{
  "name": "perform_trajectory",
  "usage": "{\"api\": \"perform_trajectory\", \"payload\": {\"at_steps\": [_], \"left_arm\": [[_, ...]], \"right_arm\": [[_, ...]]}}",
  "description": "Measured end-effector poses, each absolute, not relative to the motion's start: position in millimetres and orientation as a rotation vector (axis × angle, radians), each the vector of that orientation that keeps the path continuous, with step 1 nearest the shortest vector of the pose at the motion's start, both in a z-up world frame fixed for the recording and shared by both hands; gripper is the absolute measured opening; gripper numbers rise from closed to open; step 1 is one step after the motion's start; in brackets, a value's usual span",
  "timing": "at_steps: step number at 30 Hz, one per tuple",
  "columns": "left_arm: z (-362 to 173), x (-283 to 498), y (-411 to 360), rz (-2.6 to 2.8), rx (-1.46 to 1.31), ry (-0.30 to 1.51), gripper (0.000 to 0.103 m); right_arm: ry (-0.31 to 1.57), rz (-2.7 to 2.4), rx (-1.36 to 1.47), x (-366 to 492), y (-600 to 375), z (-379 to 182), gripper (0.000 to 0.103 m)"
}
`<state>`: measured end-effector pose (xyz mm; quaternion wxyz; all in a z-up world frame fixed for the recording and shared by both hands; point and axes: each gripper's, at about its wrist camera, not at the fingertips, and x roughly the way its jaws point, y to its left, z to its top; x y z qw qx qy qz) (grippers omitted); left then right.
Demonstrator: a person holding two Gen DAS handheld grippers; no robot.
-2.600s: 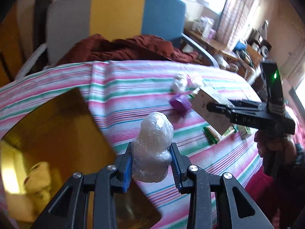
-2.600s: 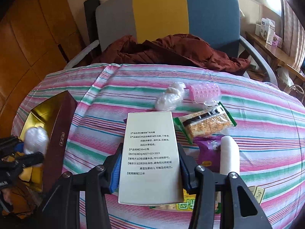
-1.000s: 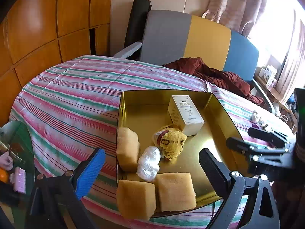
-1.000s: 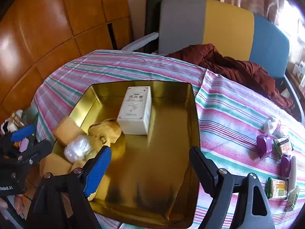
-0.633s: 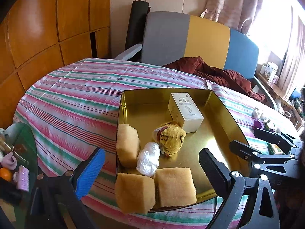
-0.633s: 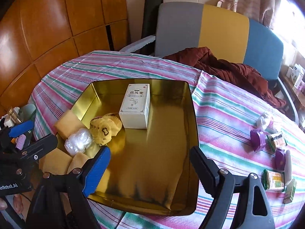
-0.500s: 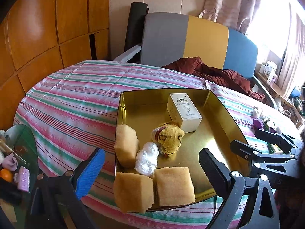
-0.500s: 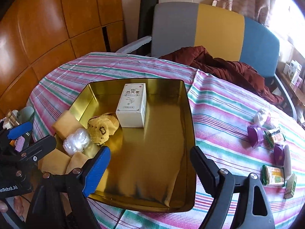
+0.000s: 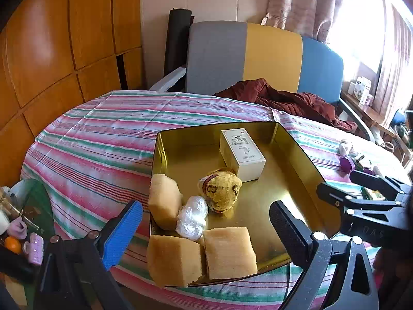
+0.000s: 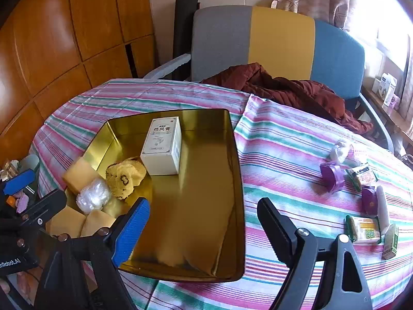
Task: Organize objects
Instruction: 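Move both tools away from the tray toward the remaining purple packets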
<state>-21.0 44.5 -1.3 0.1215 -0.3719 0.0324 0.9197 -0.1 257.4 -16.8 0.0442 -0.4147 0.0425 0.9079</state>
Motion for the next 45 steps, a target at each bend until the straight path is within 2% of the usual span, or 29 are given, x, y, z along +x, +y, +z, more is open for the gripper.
{"api": "perform_trajectory", "payload": {"at_steps": [30,45], "left_arm": [[5,-15,94,2.611,-1.039,0.281,0.099],[3,-21,130,2.507,-1.027,0.318,0.099]], "right_arm": [[0.238,2.594,-1.145,29,367,-2,0.087],[0.335,2.372,-1.09,55,479,4,0.087]]}}
